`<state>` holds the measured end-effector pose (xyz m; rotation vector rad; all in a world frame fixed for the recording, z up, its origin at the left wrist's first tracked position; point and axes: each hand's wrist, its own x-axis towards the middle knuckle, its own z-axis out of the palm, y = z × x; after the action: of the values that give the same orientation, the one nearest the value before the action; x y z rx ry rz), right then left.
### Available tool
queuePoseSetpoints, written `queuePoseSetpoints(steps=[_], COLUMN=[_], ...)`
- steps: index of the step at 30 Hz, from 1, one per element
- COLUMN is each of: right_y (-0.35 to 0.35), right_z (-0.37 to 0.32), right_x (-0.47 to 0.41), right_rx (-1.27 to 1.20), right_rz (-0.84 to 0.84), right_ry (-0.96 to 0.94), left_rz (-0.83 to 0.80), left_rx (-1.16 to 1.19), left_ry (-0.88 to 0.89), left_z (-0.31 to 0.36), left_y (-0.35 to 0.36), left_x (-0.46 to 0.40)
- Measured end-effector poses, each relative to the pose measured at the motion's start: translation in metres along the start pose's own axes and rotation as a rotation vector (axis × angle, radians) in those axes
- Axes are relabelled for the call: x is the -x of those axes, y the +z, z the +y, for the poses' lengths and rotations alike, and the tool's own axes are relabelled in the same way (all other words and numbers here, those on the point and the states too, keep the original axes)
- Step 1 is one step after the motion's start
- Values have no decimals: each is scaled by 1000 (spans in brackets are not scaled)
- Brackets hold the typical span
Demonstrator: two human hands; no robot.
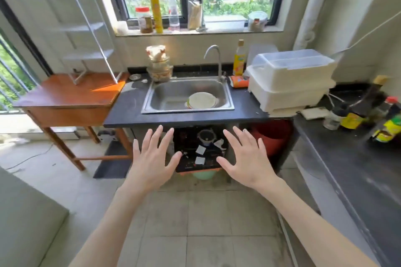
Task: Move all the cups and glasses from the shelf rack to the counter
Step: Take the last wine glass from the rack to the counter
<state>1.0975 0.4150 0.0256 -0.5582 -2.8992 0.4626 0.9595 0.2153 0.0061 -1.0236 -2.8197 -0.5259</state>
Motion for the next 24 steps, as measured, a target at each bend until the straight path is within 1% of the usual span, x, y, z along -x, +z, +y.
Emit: queuePoseSetpoints(steps=[5,12,14,18,24], right_y=[24,58,64,67,78], right_z=[-75,-165,-188,-234,-292], right_x=[-90,-234,-275,-355,-441], right_rx=[-20,-40,-42,-28,-9], right_rz=[-54,-59,-65,-56,-56], right_ry=[-197,-365,-400,-452,-525], left_rz=[24,52,60,134,122], left_rx=[-48,-113,-125,-172,-176], left_ry=[-214,-370,-387,-399,-465], left_z=[-92,-199,-225,-273,-342], left_y=[-24,-63,-81,-115,-129], left_x=[-21,-96,-124,-177,-224])
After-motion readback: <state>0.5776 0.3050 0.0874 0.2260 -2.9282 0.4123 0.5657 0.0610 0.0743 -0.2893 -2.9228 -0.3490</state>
